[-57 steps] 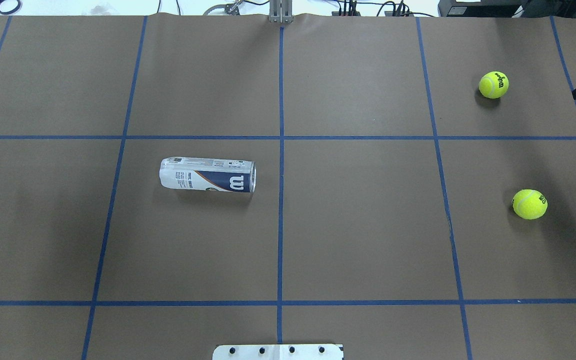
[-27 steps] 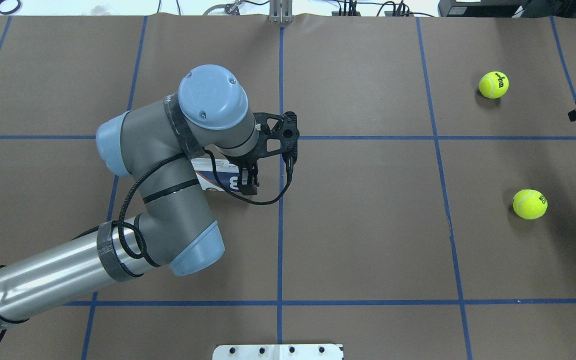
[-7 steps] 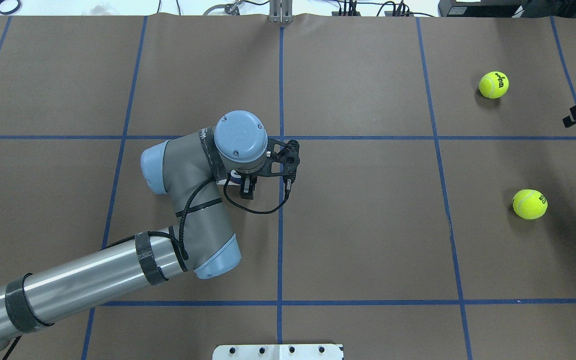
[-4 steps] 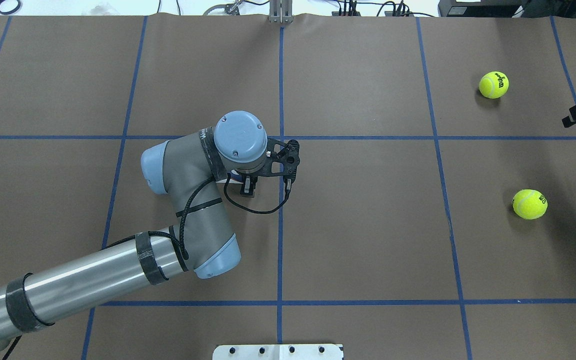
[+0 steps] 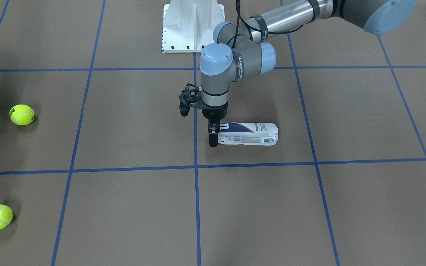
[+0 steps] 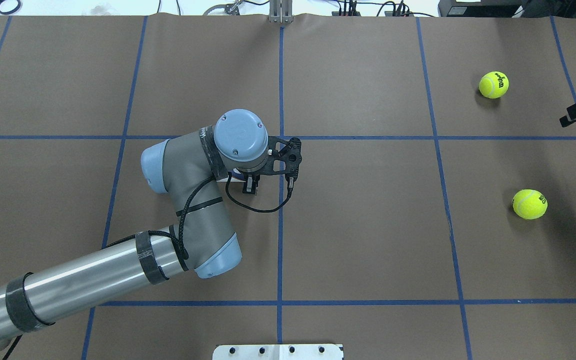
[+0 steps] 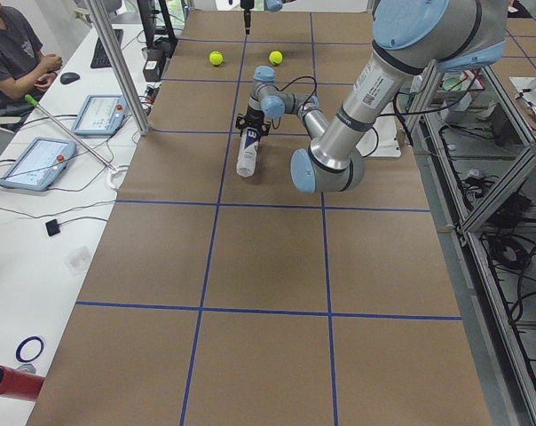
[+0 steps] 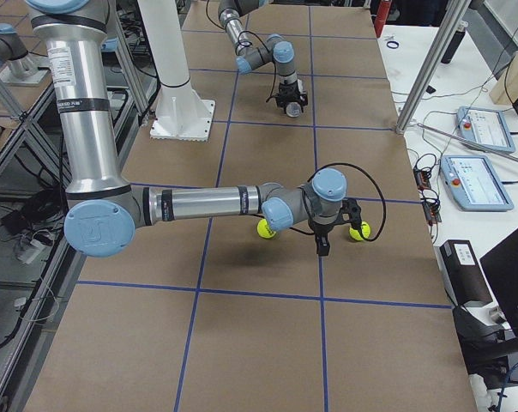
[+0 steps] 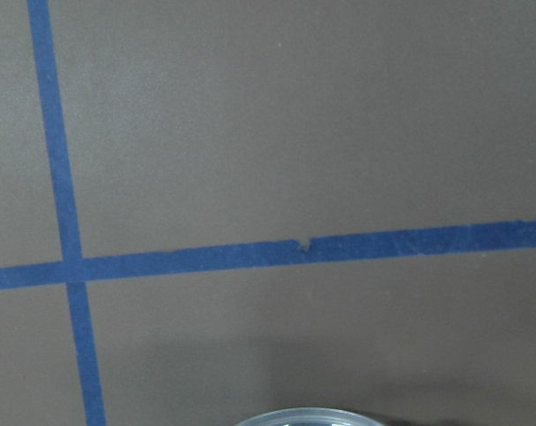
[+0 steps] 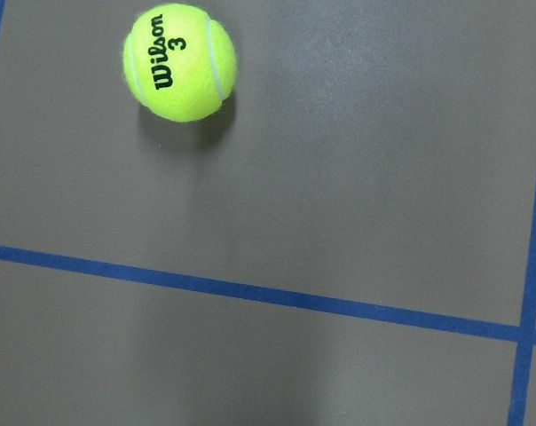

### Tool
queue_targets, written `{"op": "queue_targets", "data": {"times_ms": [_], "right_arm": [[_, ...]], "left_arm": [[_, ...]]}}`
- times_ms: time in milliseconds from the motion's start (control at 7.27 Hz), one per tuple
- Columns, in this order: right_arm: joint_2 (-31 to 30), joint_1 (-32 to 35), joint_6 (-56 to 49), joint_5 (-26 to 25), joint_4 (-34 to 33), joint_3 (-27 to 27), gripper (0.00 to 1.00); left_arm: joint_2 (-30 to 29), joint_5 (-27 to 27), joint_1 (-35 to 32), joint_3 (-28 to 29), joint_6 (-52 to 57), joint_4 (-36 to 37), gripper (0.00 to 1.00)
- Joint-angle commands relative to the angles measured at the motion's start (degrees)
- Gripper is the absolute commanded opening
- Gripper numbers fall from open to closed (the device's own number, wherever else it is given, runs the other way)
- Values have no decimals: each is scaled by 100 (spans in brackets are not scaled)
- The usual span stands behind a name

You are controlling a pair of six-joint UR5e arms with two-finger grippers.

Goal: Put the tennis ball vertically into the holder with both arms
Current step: 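Close the left gripper around the middle of the white can, then lift the can and rotate it upright, open end up, with the left gripper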

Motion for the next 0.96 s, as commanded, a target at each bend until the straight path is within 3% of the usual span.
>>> {"op": "queue_targets", "data": {"times_ms": [0,412,550,825], "right_arm": [[24,-5,1,0,0,2,99],[50,-23,1,-9,0,-6,99],[59,-32,9,0,0,20,99],[-10,-180,27,-35,734,-41,99]], "left_arm": [[-13,7,-74,-37,-300,-498,82],[-30,-2,-416,-588,-1264,-1534,80],[-30,-2,-452,-686,-2008,-2190,80],[57,338,-444,-635,-3363,-3990,80]]}}
